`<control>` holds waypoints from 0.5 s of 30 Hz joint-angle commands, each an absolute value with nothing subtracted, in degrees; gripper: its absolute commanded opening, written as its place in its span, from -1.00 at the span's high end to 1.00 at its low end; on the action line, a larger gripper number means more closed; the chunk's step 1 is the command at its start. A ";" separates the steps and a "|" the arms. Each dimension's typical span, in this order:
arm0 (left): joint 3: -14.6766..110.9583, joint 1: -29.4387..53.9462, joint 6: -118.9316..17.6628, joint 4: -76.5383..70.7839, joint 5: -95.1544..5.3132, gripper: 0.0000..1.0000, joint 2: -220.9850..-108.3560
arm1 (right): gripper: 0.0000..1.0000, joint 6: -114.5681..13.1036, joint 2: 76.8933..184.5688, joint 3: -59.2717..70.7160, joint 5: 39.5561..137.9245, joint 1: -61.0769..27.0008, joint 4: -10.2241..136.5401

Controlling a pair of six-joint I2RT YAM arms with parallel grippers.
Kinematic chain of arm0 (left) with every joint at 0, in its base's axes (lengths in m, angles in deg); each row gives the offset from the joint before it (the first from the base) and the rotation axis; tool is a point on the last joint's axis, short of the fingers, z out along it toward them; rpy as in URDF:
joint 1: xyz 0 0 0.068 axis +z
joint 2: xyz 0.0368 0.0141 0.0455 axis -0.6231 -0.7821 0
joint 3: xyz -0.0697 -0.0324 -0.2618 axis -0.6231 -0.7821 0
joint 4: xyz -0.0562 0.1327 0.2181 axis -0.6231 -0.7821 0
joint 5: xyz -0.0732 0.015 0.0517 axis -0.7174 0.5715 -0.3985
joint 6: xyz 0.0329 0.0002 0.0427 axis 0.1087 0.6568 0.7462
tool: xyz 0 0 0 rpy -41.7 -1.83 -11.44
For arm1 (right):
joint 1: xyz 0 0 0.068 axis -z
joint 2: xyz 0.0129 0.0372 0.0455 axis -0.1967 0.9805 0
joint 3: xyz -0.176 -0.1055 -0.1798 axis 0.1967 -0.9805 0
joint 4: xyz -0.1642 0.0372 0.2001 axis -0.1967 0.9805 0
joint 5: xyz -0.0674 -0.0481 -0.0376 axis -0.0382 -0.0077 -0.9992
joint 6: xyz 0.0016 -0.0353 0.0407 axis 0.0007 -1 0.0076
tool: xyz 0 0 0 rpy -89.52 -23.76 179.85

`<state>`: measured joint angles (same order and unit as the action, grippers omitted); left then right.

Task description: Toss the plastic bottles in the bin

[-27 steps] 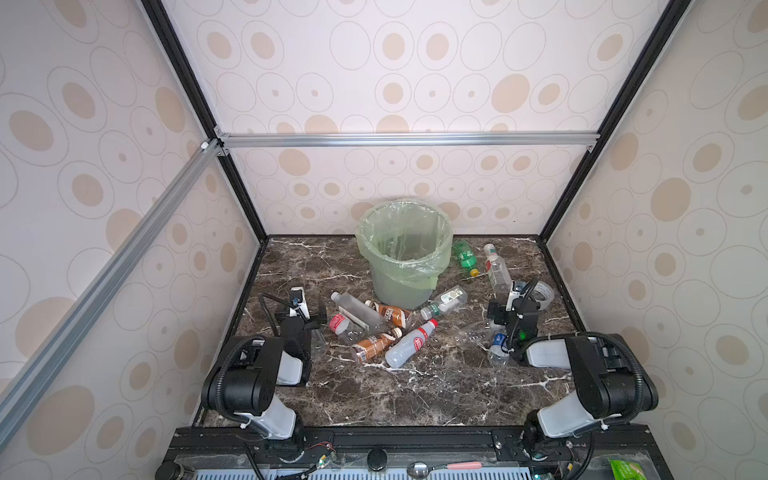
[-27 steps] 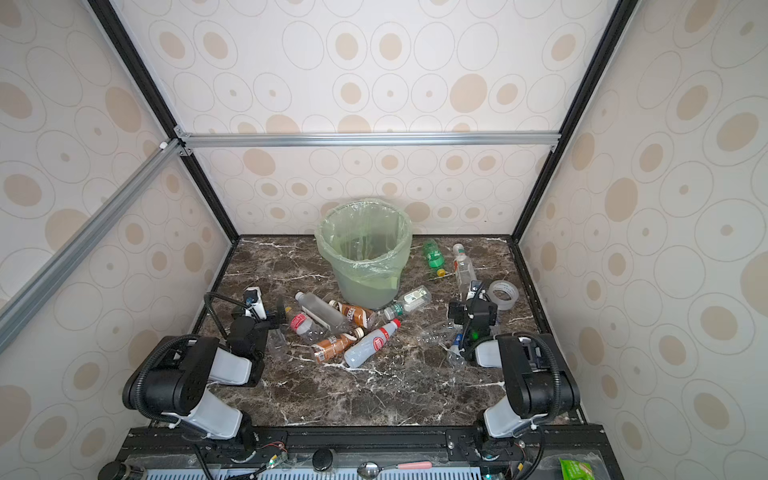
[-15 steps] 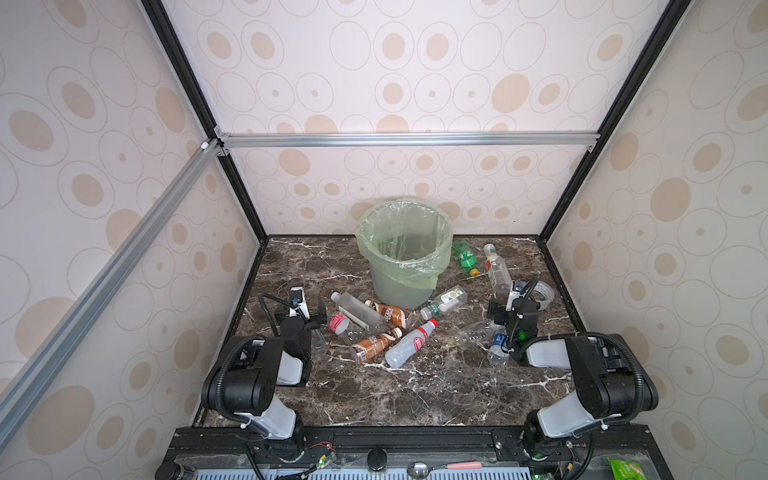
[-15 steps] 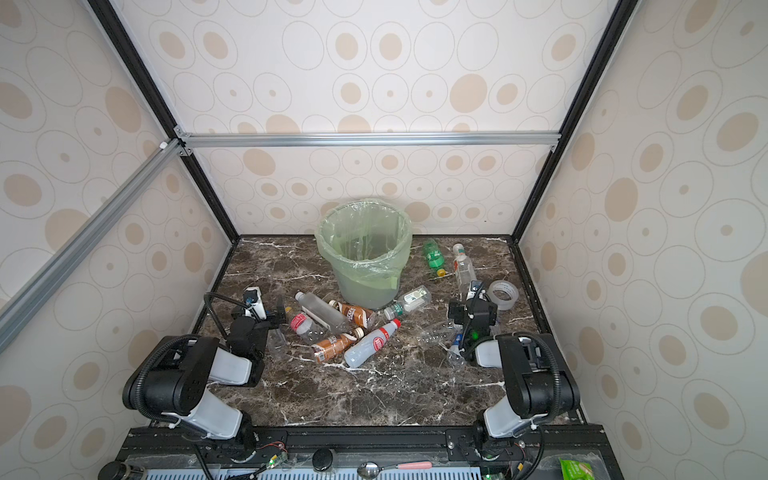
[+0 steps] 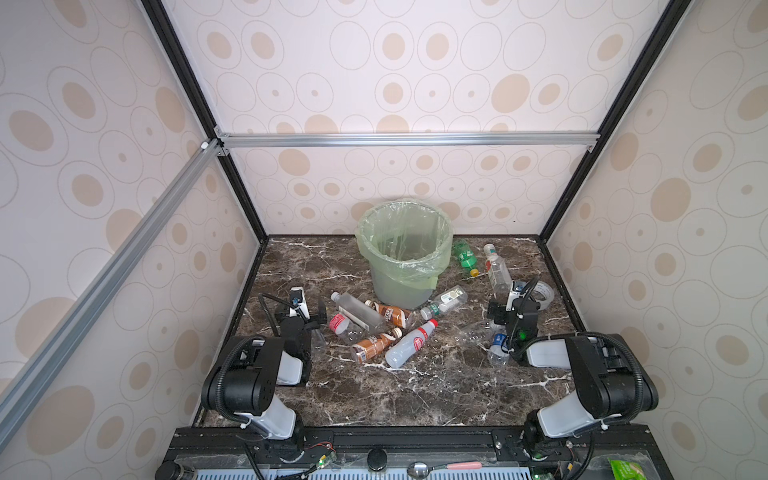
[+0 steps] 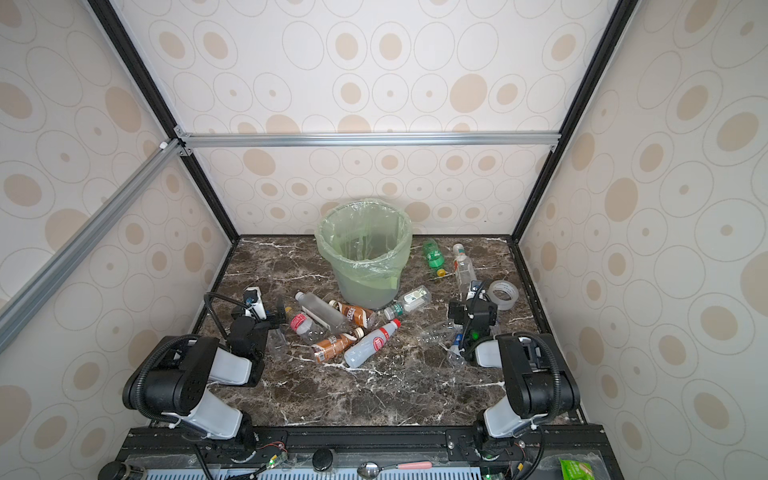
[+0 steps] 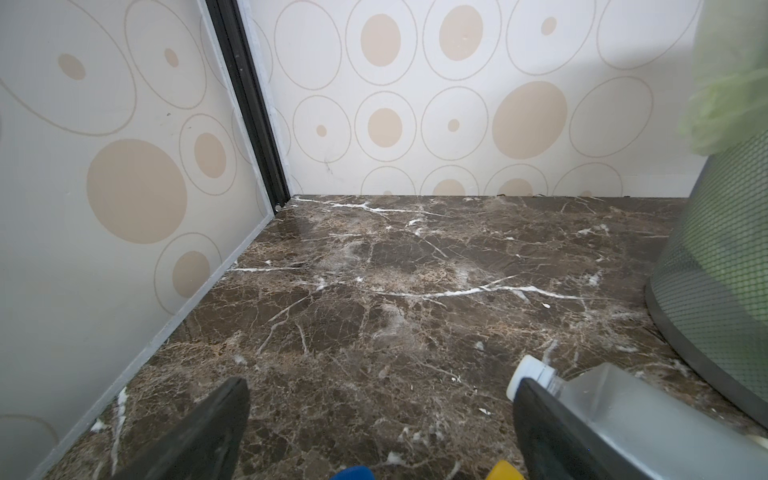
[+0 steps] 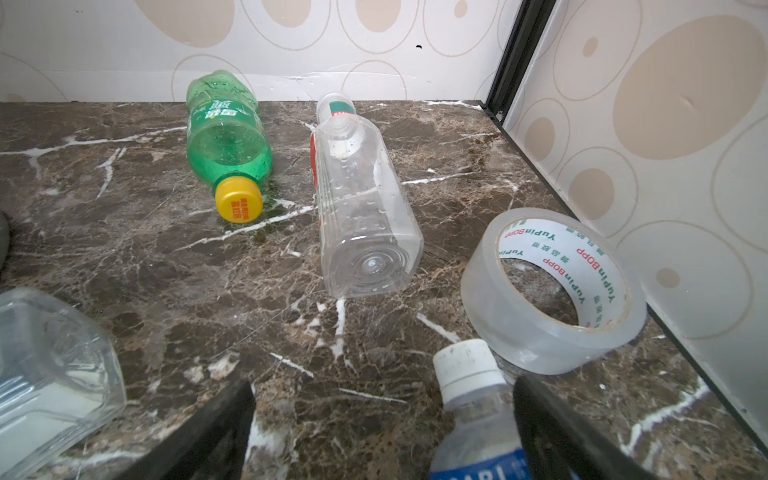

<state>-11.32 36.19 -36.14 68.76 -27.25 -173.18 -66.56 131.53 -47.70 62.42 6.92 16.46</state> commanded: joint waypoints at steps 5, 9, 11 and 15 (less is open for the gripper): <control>-10.56 34.84 -36.62 60.68 -16.70 -0.98 -161.16 | -0.97 -66.98 120.79 -47.45 55.28 5.01 23.91; -10.08 33.93 -45.41 52.68 -16.98 -0.98 -150.12 | -0.98 -60.53 113.72 -44.35 50.81 4.27 35.70; -7.18 33.56 -50.74 45.05 -20.38 -0.98 -146.97 | -0.98 -54.24 111.09 -43.60 51.70 4.31 39.19; -1.91 32.77 -60.73 33.38 -25.90 -0.98 -147.67 | -0.99 -49.13 108.38 -42.37 63.03 4.43 44.15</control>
